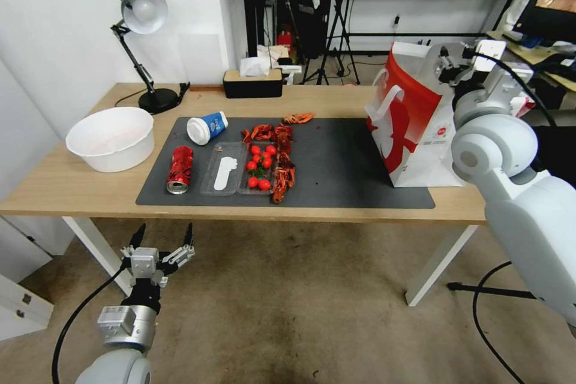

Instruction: Pick up the trash from the table and place it into the takeout bag.

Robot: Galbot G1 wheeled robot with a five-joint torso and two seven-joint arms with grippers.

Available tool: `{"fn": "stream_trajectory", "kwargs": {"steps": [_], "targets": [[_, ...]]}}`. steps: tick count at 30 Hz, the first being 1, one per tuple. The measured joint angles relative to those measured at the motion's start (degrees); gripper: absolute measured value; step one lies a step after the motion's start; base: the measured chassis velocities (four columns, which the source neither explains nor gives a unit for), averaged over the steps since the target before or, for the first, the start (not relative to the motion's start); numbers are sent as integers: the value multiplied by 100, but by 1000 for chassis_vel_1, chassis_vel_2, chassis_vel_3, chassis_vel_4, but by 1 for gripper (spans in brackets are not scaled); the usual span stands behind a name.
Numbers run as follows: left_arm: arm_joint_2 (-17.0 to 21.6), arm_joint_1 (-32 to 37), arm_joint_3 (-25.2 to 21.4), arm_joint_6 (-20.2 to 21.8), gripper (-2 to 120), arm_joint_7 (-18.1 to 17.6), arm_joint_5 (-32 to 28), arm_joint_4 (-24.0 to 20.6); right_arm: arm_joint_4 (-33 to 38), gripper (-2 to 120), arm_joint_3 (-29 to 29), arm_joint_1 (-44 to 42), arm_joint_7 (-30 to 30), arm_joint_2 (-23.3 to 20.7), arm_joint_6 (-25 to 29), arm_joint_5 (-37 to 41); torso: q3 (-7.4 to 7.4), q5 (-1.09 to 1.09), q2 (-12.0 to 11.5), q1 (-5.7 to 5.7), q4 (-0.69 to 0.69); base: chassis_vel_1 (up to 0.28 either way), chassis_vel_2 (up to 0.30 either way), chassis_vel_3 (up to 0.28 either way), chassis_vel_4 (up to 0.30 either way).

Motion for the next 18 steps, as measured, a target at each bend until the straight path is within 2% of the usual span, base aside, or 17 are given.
{"fn": "stream_trajectory", "kwargs": {"steps": [3,4,7,8,11,16,18], "targets": [[1,5,-2,-4,100,1,0,-21,126,88,116,-4,-786,-100,767,297,0,-2,0,0,0,0,0,0,0],[1,5,-2,-4,100,1,0,-21,126,88,116,-4,-786,-100,767,297,0,-2,0,0,0,0,0,0,0],[11,7,-4,-5,100,2,-3,-28,424,99,204,-283,-1694,-253,1379,512,0,-1,0,0,0,0,0,0,0],[11,7,-4,-5,100,2,-3,-28,424,99,204,-283,-1694,-253,1379,512,0,-1,0,0,0,0,0,0,0],[27,7,-7,-7,100,3,-12,-36,744,100,308,-812,-2428,-388,1738,558,0,-1,1,-1,-1,0,0,0,0],[41,13,-11,-9,100,3,-24,-39,1013,100,432,-1395,-2887,-494,1931,405,-1,0,1,0,-1,0,0,0,0],[45,21,-19,-12,100,3,-34,-41,1176,100,537,-1830,-3046,-527,2001,111,0,-1,1,-1,-1,0,0,0,0]]}}
